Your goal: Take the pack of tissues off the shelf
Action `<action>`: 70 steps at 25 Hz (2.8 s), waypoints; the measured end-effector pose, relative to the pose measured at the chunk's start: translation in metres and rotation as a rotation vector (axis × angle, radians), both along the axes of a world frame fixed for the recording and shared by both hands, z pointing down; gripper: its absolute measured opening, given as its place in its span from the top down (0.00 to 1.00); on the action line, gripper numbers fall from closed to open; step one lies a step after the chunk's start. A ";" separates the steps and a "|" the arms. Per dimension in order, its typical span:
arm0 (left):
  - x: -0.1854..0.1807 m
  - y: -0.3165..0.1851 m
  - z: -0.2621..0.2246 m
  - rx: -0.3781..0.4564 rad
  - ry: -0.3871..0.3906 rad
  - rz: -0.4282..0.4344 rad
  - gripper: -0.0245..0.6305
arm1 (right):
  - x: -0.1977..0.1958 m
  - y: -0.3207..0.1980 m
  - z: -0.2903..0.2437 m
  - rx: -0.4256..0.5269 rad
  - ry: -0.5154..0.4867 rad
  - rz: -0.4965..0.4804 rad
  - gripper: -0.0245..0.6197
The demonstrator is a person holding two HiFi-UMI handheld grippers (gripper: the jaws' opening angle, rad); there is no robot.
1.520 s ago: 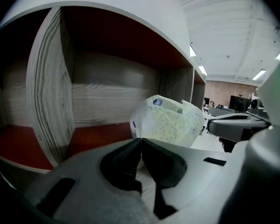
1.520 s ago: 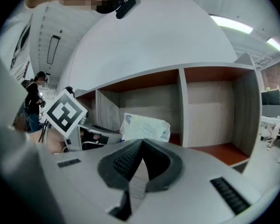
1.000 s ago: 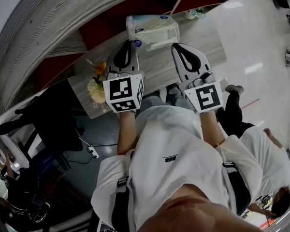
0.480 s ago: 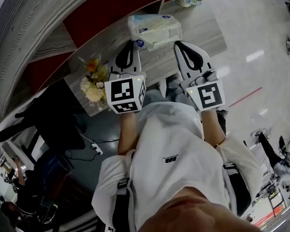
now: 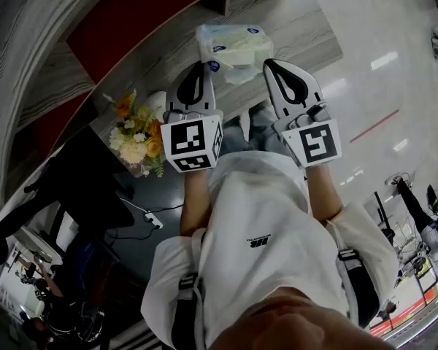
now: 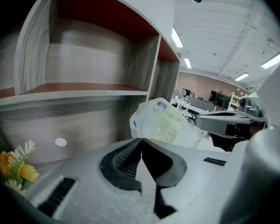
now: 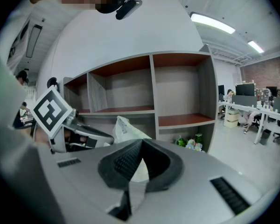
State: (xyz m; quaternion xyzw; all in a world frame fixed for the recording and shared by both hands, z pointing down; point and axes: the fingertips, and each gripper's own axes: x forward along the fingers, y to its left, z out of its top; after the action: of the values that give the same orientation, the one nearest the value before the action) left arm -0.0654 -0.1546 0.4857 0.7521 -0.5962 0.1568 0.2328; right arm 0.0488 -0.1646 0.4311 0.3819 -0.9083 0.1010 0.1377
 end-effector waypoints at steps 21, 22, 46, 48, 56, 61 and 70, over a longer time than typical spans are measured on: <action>0.020 0.014 0.095 -0.129 -0.011 0.072 0.91 | 0.017 0.014 0.084 -0.109 0.052 0.027 0.92; 0.021 0.015 0.100 -0.135 -0.012 0.075 0.91 | 0.017 0.015 0.088 -0.113 0.054 0.028 0.92; 0.020 0.014 0.159 -0.211 -0.072 0.102 0.91 | 0.021 0.015 0.134 -0.174 0.079 0.033 0.92; 0.019 0.014 0.159 -0.212 -0.073 0.100 0.87 | 0.021 0.015 0.135 -0.177 0.080 0.032 0.92; 0.015 0.019 0.156 -0.212 -0.075 0.083 0.86 | 0.021 0.015 0.135 -0.174 0.079 0.023 0.92; 0.015 0.020 0.148 -0.198 -0.068 0.081 0.86 | 0.017 0.016 0.136 -0.169 0.090 0.008 0.92; 0.014 0.027 0.140 -0.179 -0.064 0.084 0.86 | 0.013 0.022 0.139 -0.177 0.093 -0.004 0.92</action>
State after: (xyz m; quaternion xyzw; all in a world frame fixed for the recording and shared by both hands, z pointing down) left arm -0.0512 -0.1275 0.6253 0.7471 -0.5550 0.2431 0.2733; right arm 0.0621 -0.1423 0.5701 0.3706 -0.8892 0.1626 0.2133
